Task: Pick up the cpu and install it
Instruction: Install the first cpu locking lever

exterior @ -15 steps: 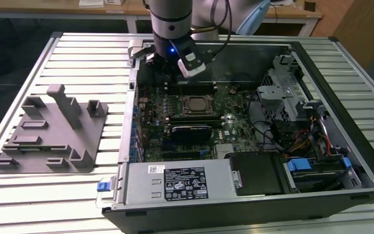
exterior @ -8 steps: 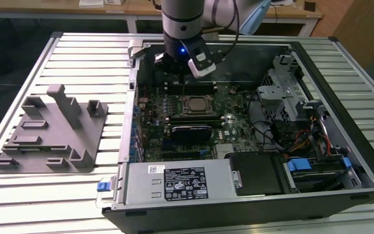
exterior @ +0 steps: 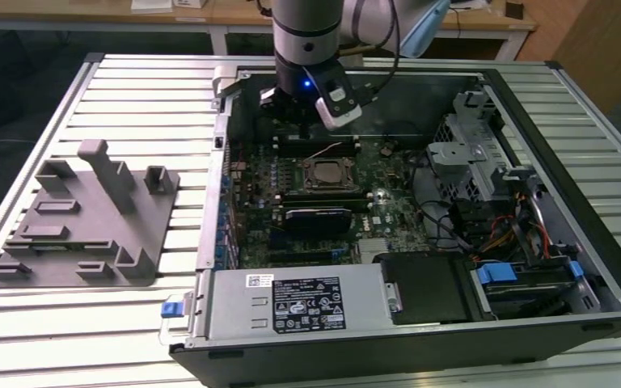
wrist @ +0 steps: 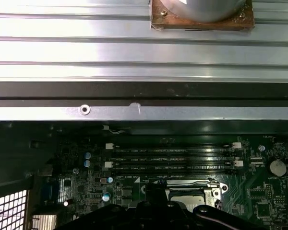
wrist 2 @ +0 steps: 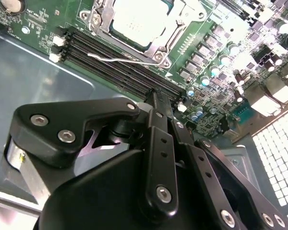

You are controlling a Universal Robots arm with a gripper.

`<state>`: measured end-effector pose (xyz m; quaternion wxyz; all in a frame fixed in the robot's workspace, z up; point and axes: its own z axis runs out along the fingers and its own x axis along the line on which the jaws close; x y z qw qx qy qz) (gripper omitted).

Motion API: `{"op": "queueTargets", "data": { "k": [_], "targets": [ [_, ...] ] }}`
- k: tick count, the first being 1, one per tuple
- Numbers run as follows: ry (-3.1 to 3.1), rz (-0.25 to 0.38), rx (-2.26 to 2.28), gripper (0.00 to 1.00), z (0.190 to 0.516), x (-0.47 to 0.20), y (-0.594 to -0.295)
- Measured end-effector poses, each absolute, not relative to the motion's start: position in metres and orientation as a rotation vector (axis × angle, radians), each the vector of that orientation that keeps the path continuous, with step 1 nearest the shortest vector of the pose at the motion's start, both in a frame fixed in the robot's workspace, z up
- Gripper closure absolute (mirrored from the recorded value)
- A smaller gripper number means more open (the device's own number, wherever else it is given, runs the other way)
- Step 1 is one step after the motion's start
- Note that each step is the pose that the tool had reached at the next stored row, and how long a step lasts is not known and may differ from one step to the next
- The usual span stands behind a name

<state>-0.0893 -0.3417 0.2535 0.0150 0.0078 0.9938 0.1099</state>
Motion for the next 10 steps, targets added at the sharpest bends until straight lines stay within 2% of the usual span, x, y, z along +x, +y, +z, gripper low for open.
{"op": "queueTargets", "data": {
  "k": [10],
  "targets": [
    [3.081,0.34,0.033,0.89,0.2489,-0.0883,-0.3417]
  ]
}}
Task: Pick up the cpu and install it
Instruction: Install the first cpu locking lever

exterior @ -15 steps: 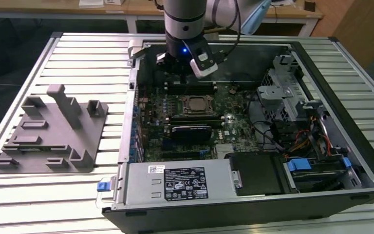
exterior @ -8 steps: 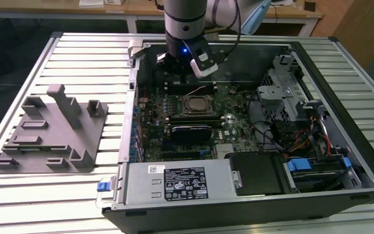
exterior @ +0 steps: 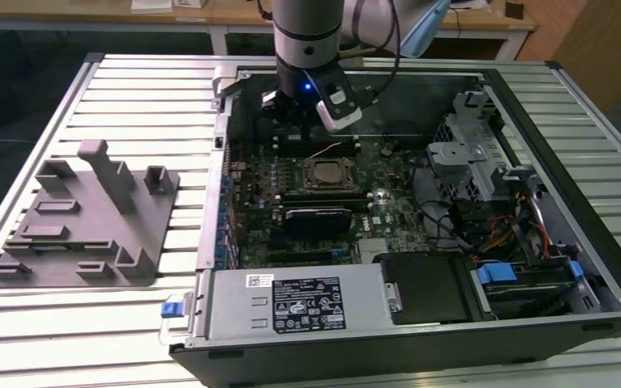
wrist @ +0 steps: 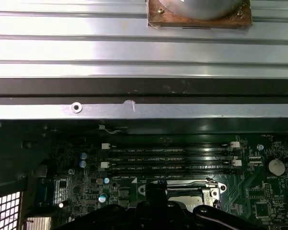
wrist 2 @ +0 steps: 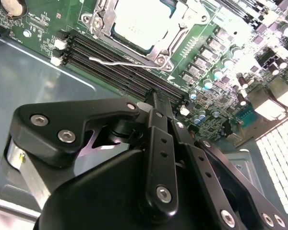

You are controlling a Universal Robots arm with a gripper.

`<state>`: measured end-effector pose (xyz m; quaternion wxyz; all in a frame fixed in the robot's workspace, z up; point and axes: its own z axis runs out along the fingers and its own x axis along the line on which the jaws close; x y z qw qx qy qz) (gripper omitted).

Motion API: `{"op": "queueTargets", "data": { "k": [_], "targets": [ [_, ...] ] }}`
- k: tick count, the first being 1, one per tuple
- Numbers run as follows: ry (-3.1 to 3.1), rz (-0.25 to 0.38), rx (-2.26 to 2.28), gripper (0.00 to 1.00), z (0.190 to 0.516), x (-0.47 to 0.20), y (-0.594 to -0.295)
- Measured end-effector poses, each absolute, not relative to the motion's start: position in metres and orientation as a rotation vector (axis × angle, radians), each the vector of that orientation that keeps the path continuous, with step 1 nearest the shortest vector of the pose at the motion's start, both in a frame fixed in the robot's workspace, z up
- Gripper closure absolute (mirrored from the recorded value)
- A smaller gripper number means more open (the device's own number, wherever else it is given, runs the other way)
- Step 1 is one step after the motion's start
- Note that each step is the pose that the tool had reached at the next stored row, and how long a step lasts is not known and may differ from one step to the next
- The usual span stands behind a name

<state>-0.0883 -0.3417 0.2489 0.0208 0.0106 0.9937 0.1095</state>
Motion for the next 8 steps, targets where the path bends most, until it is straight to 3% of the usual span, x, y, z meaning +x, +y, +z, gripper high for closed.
{"op": "queueTargets", "data": {
  "k": [8],
  "targets": [
    [3.051,0.337,0.028,0.89,0.2439,-0.0878,-0.3417]
  ]
}}
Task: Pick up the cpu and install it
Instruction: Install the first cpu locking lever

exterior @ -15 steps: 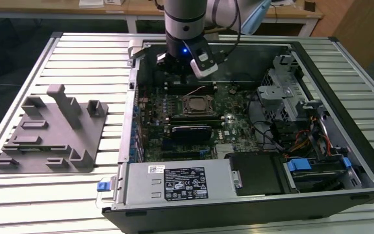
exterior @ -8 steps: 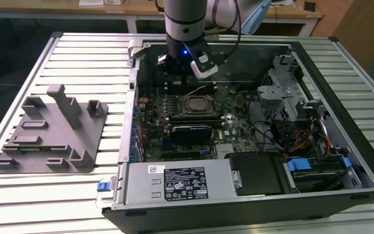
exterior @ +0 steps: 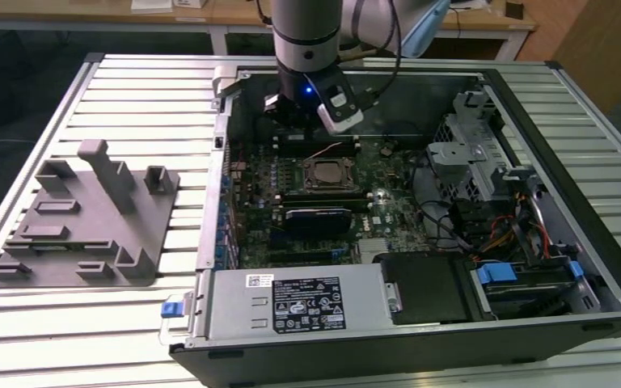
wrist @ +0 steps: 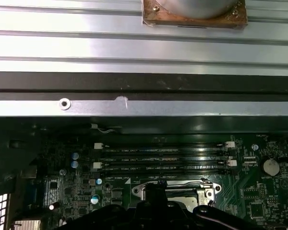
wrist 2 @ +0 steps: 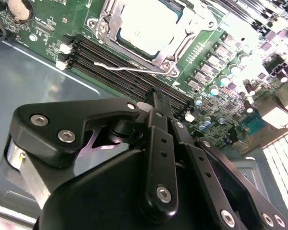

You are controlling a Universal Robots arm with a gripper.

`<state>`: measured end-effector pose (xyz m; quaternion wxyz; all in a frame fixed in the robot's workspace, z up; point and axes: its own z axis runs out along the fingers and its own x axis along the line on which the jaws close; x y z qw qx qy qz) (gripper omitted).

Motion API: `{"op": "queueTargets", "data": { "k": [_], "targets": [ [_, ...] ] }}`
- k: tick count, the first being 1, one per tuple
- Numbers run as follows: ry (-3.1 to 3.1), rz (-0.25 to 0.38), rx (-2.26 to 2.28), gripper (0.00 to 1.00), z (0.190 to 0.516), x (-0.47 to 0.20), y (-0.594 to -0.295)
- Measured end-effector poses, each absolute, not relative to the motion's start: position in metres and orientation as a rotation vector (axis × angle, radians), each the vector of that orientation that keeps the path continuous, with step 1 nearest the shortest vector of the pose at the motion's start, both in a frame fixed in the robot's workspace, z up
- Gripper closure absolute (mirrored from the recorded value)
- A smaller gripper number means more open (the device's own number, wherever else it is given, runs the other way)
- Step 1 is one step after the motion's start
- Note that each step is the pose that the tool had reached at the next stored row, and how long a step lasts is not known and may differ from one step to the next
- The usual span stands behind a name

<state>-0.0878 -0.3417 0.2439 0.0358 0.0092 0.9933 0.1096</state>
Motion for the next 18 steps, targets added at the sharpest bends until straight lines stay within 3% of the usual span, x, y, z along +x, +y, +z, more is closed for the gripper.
{"op": "queueTargets", "data": {
  "k": [18],
  "targets": [
    [3.032,0.333,0.087,0.89,0.235,-0.0794,-0.3417]
  ]
}}
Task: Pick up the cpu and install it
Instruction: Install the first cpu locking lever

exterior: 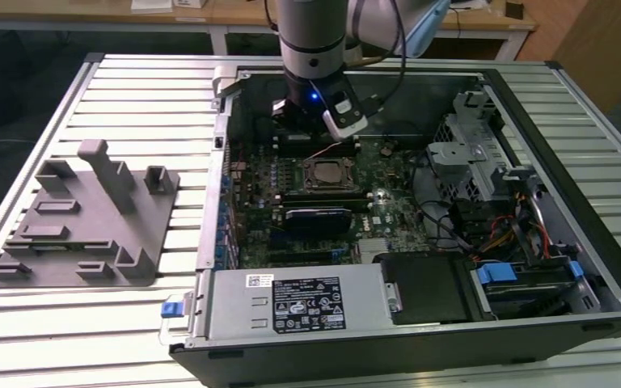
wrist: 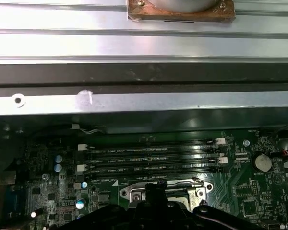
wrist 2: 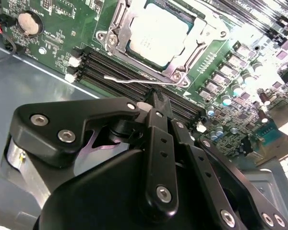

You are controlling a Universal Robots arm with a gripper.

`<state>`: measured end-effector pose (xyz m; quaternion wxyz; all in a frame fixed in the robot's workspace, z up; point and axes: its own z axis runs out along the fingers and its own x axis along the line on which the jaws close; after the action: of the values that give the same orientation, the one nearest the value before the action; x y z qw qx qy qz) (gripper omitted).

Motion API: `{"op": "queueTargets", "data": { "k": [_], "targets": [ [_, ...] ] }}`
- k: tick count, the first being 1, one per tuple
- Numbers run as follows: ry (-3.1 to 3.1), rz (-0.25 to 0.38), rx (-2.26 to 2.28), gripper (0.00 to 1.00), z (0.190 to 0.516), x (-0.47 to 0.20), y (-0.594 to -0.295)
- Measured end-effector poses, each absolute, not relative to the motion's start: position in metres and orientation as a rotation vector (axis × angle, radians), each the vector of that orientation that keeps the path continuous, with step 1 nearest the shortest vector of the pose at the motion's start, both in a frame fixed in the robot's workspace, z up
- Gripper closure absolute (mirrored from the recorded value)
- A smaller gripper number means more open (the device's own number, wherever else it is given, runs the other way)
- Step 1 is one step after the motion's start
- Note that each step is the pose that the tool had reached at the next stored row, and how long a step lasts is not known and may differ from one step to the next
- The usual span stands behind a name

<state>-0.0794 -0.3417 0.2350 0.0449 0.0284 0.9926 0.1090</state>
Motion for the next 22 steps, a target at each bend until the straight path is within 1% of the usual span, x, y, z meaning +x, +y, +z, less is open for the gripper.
{"op": "queueTargets", "data": {
  "k": [22],
  "targets": [
    [2.958,0.33,0.078,0.89,0.224,-0.079,-0.342]
  ]
}}
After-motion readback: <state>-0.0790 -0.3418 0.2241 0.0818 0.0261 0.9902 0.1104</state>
